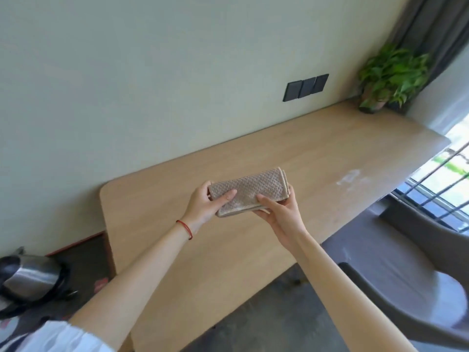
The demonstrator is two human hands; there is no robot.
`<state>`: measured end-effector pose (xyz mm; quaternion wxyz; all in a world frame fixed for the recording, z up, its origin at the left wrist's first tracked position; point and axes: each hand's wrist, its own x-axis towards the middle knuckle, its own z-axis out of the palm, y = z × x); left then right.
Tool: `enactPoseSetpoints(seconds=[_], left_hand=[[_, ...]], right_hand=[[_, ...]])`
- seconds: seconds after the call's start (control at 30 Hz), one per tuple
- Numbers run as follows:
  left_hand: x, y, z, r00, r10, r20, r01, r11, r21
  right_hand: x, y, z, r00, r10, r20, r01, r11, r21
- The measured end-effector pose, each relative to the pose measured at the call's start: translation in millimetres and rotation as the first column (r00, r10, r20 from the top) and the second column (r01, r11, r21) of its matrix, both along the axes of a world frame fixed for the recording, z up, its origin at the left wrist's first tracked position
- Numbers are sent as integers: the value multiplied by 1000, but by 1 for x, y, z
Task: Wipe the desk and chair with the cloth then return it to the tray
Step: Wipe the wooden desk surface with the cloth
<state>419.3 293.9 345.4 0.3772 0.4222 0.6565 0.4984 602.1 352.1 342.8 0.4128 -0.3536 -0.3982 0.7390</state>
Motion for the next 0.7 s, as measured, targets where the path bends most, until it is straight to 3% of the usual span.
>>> enactPoseSetpoints(seconds=[0.2,0.27,0.37,0.43,0.5,0.57,0.63,0.7], left_hand=[[102,77,-44,998,3,66,8,985,-174],[129,102,-66,999,-32,25,37,966,-257],[162,139,-103,968,-172,-183,95,926,-366],[185,166,-124,871,-285,-399,136,922,-363],[206,195,-139,781,-330,-531,153,924,-350],[224,221,-151,715,-342,-610,127,921,-368],[235,240,-163,654,-369,-661,90,905,-416],[243,249,-175,592,-416,-690,31,868,-496]], right_hand=[[101,88,-21,994,-103,-20,98,981,-165],[128,113,-33,983,-169,66,179,967,-184],[160,149,-52,910,-267,318,279,960,6],[176,170,-62,801,-369,471,285,928,241],[188,192,-73,649,-483,589,181,849,497],[199,208,-88,519,-543,660,-54,750,659],[206,217,-105,417,-537,733,-355,646,676],[213,218,-123,337,-459,822,-594,574,563]])
